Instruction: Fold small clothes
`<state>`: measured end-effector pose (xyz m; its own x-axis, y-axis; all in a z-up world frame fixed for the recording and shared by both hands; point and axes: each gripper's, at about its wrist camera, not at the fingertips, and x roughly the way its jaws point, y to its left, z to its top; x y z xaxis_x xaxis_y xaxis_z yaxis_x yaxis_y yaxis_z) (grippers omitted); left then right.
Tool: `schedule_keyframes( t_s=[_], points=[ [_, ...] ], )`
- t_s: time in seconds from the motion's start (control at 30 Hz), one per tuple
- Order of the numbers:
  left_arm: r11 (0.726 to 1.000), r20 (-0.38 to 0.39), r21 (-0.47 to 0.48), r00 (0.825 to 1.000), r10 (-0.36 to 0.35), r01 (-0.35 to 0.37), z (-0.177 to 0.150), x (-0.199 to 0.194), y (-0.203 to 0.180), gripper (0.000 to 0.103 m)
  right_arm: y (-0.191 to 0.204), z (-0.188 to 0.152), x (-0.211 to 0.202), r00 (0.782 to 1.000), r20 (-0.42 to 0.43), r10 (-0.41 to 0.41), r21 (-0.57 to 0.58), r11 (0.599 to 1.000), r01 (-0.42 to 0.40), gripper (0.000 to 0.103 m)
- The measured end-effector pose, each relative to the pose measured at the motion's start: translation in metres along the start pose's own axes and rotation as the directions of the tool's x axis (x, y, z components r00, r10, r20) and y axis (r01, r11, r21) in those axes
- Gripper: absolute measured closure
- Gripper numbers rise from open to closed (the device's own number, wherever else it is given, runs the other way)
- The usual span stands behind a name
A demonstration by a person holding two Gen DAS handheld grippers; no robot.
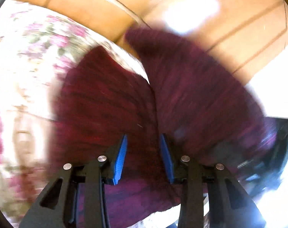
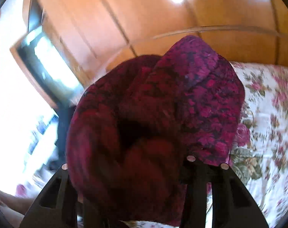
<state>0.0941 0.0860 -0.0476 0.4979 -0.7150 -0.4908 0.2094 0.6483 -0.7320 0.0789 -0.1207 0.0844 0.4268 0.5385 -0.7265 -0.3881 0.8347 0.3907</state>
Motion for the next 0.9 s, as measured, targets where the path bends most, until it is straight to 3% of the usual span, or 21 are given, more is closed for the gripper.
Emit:
schedule_keyframes(
  t_s=[0.2,0.3,0.37,0.47,0.57,0.73,0.9],
  points=[
    [0.992,0.101,-0.119,0.995,-0.022,0.034,0.013,-0.062,0.042,0.068,0.058,-0.026,0.042,0.987,-0.045,-0.155,-0.272,0.952,0.138,0.061],
    [0.987,0.117,-0.113,0.988,-0.102,0.115,0.024,-0.073,0.038,0.068,0.07,-0.036,0.057,0.975,-0.03,-0.218,-0.348,0.917,0.194,0.061],
    [0.985,0.109,-0.089,0.985,-0.136,0.146,0.036,-0.073,0.026,0.059,0.08,-0.047,0.061,0.966,-0.004,-0.259,-0.398,0.887,0.236,0.057],
    [0.983,0.053,-0.046,0.984,-0.173,0.175,0.054,-0.057,0.013,0.055,0.083,-0.056,0.064,0.957,0.031,-0.287,-0.446,0.853,0.271,0.046],
    [0.992,-0.061,-0.005,0.99,-0.123,0.123,0.07,-0.024,-0.004,0.055,0.091,-0.066,0.061,0.954,0.061,-0.294,-0.47,0.835,0.287,0.036],
    [0.992,-0.168,0.028,0.979,-0.118,0.125,0.079,0.011,-0.021,0.055,0.088,-0.066,0.053,0.961,0.075,-0.265,-0.442,0.855,0.27,0.028],
    [0.992,-0.243,0.063,0.965,-0.094,0.113,0.09,0.036,-0.04,0.055,0.076,-0.069,0.033,0.981,0.078,-0.18,-0.389,0.9,0.196,0.02]
  ],
)
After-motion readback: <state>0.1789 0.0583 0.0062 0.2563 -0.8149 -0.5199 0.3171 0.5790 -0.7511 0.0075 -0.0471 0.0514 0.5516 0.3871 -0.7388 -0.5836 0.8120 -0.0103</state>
